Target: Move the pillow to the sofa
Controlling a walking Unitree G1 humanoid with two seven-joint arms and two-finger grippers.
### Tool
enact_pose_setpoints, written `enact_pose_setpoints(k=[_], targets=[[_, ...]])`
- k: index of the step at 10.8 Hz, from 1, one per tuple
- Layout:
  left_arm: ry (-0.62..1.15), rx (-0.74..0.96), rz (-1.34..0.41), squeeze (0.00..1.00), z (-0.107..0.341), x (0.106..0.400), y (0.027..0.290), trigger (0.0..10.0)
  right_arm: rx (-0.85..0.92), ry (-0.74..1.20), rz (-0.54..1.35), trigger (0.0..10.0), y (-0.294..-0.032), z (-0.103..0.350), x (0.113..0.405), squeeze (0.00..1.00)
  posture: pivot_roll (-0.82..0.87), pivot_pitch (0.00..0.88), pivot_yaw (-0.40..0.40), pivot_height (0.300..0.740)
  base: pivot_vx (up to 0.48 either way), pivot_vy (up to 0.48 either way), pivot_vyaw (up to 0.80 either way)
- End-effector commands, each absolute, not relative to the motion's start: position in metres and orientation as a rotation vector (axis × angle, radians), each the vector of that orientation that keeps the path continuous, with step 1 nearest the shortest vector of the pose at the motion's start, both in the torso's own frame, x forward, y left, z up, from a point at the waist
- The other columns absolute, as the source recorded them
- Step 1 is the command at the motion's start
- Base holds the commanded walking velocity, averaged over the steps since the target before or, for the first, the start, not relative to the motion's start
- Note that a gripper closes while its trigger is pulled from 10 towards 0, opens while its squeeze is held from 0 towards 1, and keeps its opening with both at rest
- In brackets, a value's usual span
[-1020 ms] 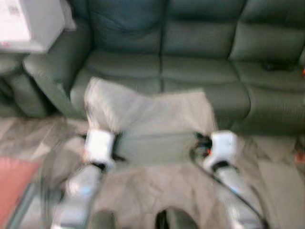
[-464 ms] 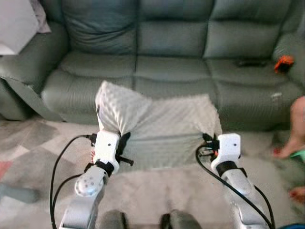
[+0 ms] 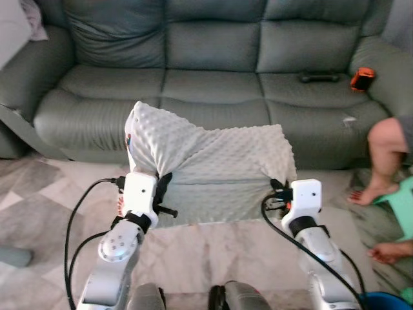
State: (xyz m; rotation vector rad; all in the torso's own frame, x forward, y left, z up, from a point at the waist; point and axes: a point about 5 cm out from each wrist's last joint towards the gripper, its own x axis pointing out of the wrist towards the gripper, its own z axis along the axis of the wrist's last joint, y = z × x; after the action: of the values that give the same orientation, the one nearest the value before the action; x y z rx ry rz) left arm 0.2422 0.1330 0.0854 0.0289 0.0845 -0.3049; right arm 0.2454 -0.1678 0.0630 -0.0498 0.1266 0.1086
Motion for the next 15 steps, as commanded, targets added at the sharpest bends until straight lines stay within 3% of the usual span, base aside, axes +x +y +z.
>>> enact_pose_setpoints(k=[1, 10, 13, 15], targets=[[0.069, 0.021, -0.292, 0.00, 0.089, 0.243, 0.137, 10.0, -0.057, 0.117, 0.087, 10.0, -0.171, 0.065, 0.246, 0.00, -0.03, 0.123, -0.036, 0.740, 0.000, 0.000, 0.00], [0.073, -0.020, -0.356, 0.00, 0.089, 0.244, 0.125, 10.0, -0.059, 0.119, 0.082, 10.0, -0.171, 0.066, 0.247, 0.00, -0.05, 0.132, -0.042, 0.740, 0.398, 0.000, 0.00], [0.083, -0.021, -0.372, 0.00, 0.087, 0.243, 0.123, 10.0, -0.058, 0.124, 0.083, 10.0, -0.171, 0.065, 0.247, 0.00, -0.05, 0.134, -0.040, 0.740, 0.461, 0.000, -0.67], [0.085, -0.017, -0.373, 0.00, 0.087, 0.244, 0.122, 10.0, -0.060, 0.124, 0.083, 10.0, -0.171, 0.065, 0.247, 0.00, -0.05, 0.135, -0.042, 0.740, 0.461, 0.000, 0.00]])
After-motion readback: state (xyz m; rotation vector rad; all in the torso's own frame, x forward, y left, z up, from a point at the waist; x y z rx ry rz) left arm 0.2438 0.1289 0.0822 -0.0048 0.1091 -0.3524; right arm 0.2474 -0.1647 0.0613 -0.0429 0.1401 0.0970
